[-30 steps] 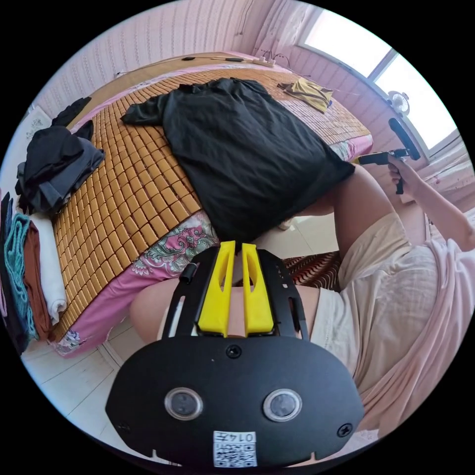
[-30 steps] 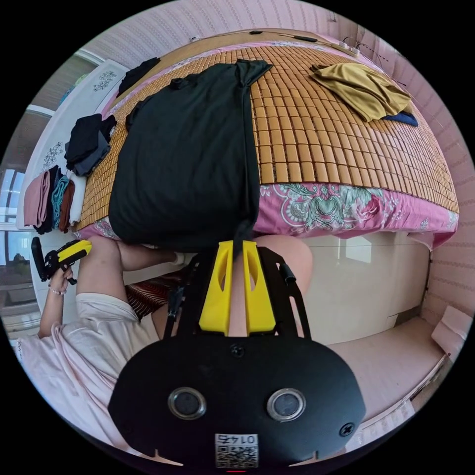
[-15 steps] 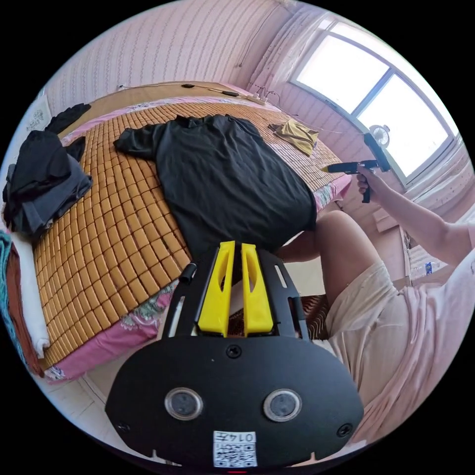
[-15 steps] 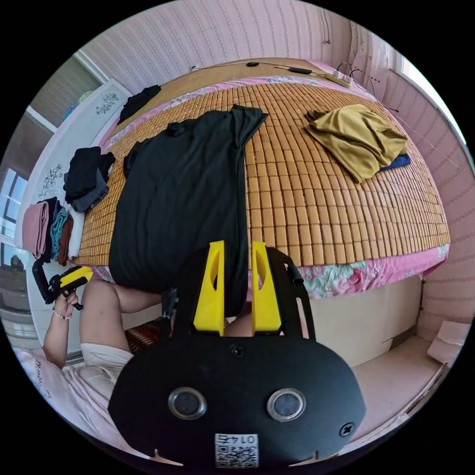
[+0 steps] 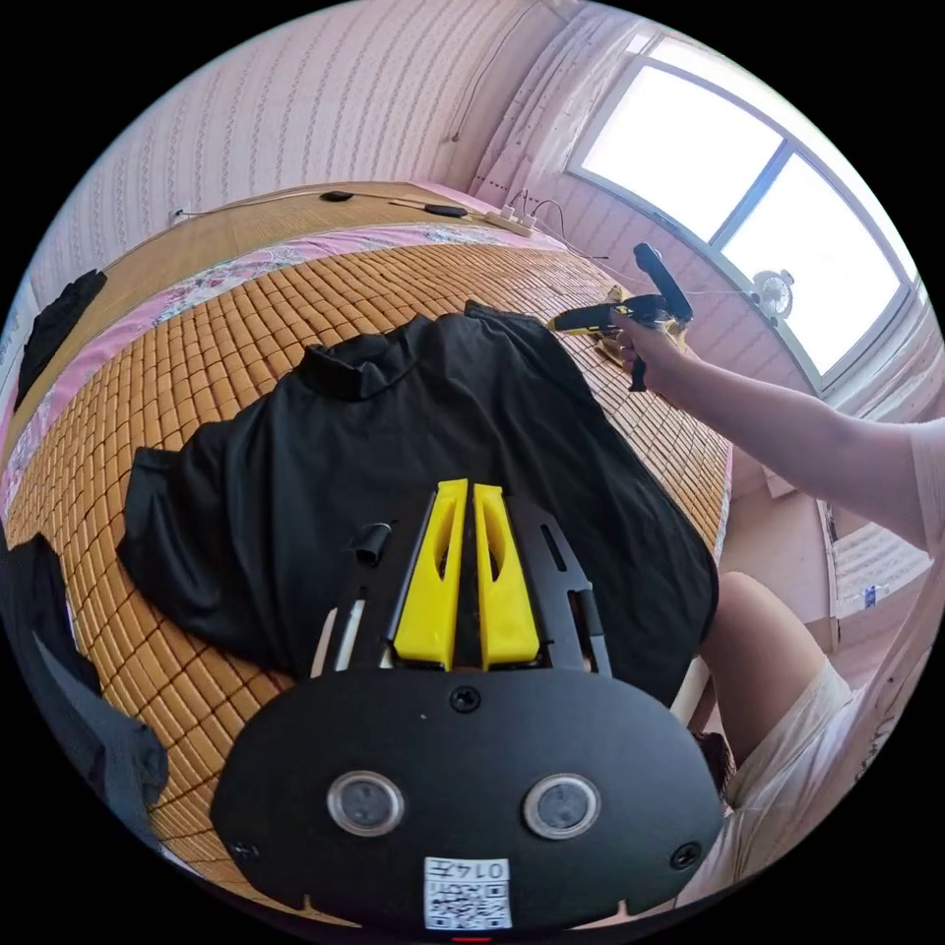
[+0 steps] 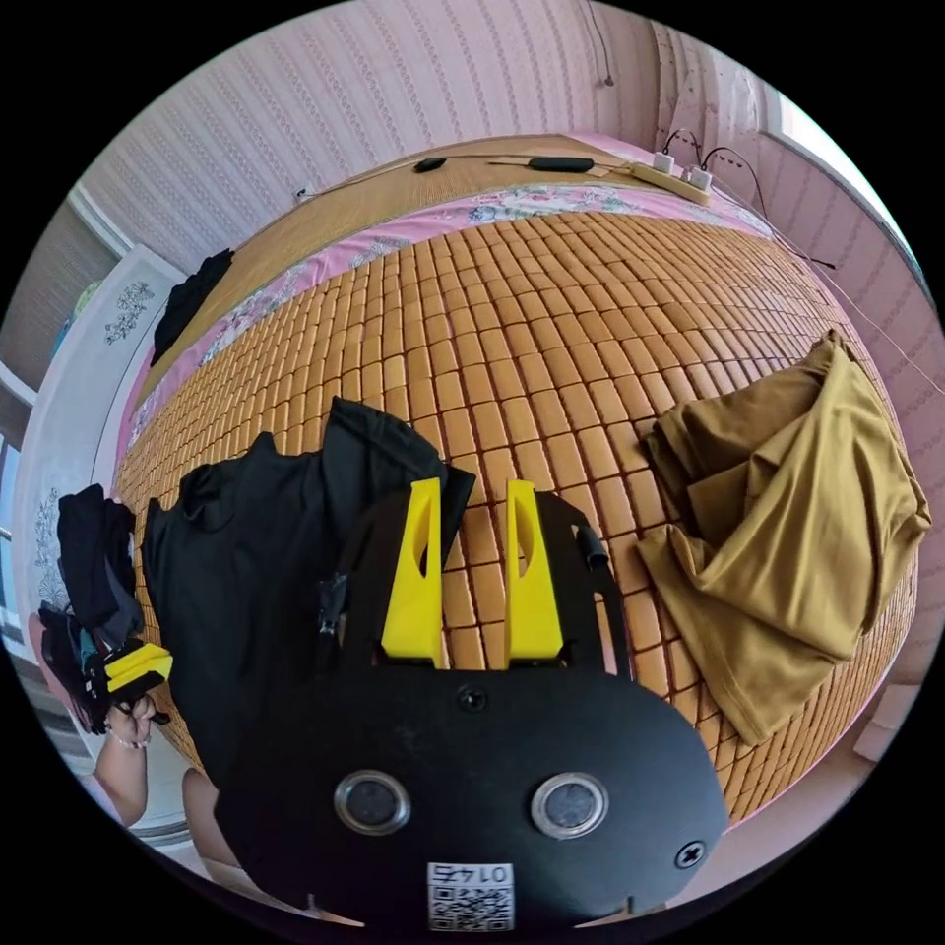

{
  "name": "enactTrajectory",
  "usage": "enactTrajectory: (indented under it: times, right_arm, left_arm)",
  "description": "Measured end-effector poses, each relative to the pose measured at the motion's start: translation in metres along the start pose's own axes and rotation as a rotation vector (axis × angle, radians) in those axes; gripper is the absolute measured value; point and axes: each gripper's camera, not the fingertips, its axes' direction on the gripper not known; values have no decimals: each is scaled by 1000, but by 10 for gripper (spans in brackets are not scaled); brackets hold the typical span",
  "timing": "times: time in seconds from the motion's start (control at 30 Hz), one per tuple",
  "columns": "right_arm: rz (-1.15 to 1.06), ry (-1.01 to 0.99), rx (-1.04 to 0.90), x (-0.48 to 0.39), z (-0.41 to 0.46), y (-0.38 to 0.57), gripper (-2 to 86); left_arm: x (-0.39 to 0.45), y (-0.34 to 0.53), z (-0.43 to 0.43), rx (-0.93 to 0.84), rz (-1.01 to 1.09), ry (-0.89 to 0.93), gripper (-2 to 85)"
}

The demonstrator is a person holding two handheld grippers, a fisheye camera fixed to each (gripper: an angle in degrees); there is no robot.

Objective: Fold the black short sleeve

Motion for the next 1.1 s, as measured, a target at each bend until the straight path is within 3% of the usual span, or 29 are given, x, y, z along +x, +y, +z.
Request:
enactTrajectory:
  times: [0.07, 0.17, 0.33, 0.57, 0.73, 0.83, 1.03, 1.1]
  right_arm:
    - [-11, 3, 46, 9, -6, 0, 8]
    - [36, -62, 130, 33, -37, 20, -3]
    - [34, -91, 118, 62, -66, 46, 7]
    - [-48, -78, 39, 56, -27, -18, 83]
    - [-48, -85, -5, 60, -7, -35, 61]
    - [12, -134, 62, 83, -25, -22, 6]
    - [150, -189, 180, 132, -82, 30, -1]
    - [233, -119, 178, 147, -91, 52, 1]
  left_arm:
    - [-7, -26, 17, -39, -9, 19, -9]
    - [-10, -49, 27, -75, -38, 52, -10]
    - [-4, -84, 28, -141, -50, 101, -9]
    - [9, -169, 76, -172, -5, 77, 7]
    - [6, -211, 120, -187, -31, 22, 11]
    - [5, -223, 142, -230, -68, 18, 3]
    - [8, -233, 164, -248, -94, 23, -9]
    - [9, -239, 169, -255, -108, 33, -9]
